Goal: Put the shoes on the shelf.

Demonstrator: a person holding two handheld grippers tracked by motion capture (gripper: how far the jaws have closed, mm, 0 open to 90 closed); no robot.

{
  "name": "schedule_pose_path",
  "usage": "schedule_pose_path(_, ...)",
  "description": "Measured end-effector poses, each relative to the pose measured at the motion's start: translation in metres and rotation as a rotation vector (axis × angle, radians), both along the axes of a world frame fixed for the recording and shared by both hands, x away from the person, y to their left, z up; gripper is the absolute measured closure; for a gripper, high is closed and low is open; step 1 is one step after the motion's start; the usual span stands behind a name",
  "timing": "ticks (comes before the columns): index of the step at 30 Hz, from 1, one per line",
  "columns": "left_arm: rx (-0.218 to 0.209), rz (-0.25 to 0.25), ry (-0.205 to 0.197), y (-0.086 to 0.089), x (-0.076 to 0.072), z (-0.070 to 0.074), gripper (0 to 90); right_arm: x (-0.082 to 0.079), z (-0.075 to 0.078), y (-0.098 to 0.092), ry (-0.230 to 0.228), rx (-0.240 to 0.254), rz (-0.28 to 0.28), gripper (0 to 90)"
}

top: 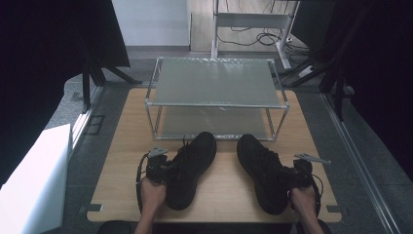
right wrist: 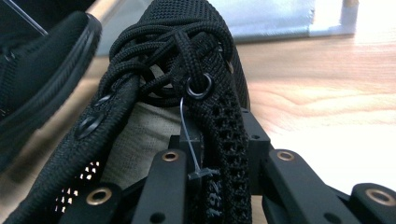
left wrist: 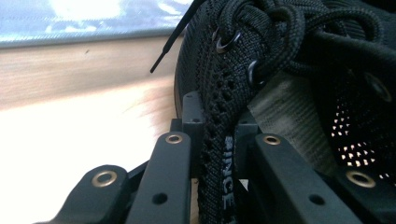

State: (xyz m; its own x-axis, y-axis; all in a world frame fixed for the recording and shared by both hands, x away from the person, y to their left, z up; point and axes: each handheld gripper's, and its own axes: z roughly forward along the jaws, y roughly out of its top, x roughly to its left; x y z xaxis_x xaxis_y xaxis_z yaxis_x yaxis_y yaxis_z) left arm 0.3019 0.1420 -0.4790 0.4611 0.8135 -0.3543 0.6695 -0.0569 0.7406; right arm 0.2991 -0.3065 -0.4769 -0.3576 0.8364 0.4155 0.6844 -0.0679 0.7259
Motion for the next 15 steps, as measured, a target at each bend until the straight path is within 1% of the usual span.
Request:
schedule_pose_path(1,-0.013,0.0,-0.002,0.0,0.0,0.002,80.9,0.001,0.001,0.0,0.002,0.022,-0.002,76.5)
schedule_pose_path(2,-0.024,0.0,-0.006,0.001,0.0,0.005,80.9,0.002,0.003,0.001,0.006,0.07,-0.001,76.6)
schedule_pose_path(3,-0.03,0.0,-0.01,0.001,0.0,0.007,80.9,0.002,0.003,0.001,0.006,0.07,-0.001,76.6)
schedule_pose_path(9,-0.039,-0.005,-0.046,0.003,-0.003,0.025,80.8,0.006,0.012,0.007,-0.009,0.146,0.008,76.5)
schedule_pose_path(14,-0.08,-0.006,-0.06,0.008,-0.006,0.036,80.7,0.009,0.024,0.017,-0.027,0.195,0.028,76.5)
schedule_pose_path(15,-0.083,-0.007,-0.061,0.008,-0.006,0.037,80.8,0.01,0.026,0.018,-0.028,0.205,0.03,76.5)
